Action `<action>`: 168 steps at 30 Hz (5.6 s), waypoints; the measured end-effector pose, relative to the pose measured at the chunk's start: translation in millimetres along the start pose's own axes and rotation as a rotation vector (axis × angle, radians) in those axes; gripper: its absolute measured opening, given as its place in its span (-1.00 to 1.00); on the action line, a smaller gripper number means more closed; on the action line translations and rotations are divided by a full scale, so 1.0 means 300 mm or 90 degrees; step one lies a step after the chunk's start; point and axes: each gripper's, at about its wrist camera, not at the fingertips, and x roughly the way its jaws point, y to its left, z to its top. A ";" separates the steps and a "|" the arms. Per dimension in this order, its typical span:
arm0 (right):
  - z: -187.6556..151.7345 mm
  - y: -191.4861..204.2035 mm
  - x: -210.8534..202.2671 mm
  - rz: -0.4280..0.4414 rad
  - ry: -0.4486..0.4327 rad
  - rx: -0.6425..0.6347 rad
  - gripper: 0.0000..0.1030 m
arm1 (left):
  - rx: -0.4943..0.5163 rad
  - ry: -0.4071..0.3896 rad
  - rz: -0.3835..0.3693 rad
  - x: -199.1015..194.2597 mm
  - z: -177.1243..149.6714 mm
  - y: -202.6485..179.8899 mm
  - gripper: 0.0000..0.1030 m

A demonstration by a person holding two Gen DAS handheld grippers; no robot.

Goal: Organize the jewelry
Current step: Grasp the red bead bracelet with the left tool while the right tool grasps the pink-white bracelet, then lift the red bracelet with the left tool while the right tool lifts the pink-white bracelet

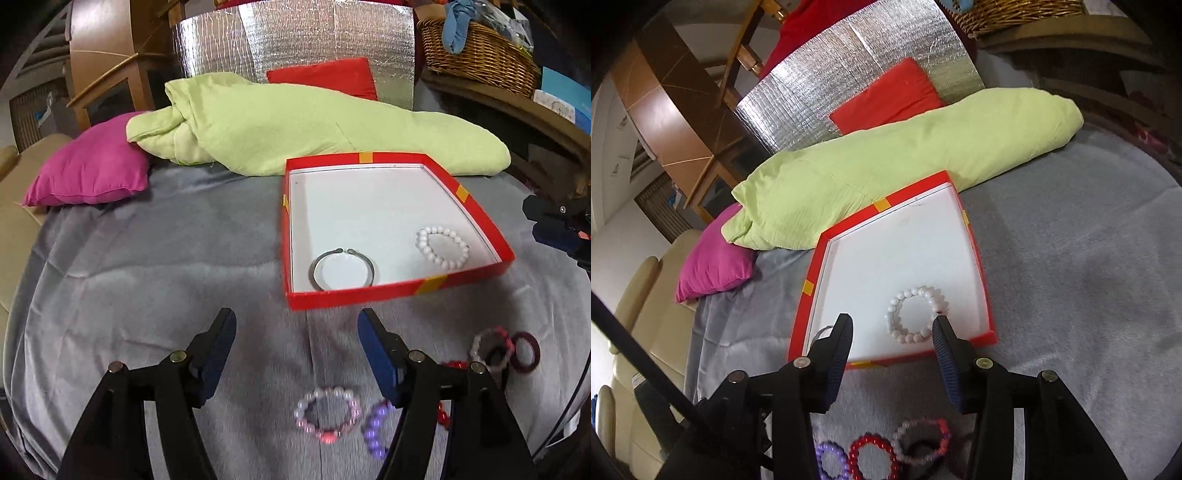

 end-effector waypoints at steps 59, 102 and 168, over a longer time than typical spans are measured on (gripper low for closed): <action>-0.193 -0.045 0.168 -0.085 0.216 -0.099 -0.67 | 0.166 0.095 -0.223 0.099 -0.124 -0.244 0.08; -0.218 0.136 0.054 0.021 0.074 -0.120 -0.86 | 0.072 -0.041 -0.014 -0.056 -0.026 -0.050 -0.81; -0.242 0.338 0.028 0.103 -0.009 -0.167 -0.86 | -0.053 -0.105 0.120 -0.160 -0.017 0.259 -0.81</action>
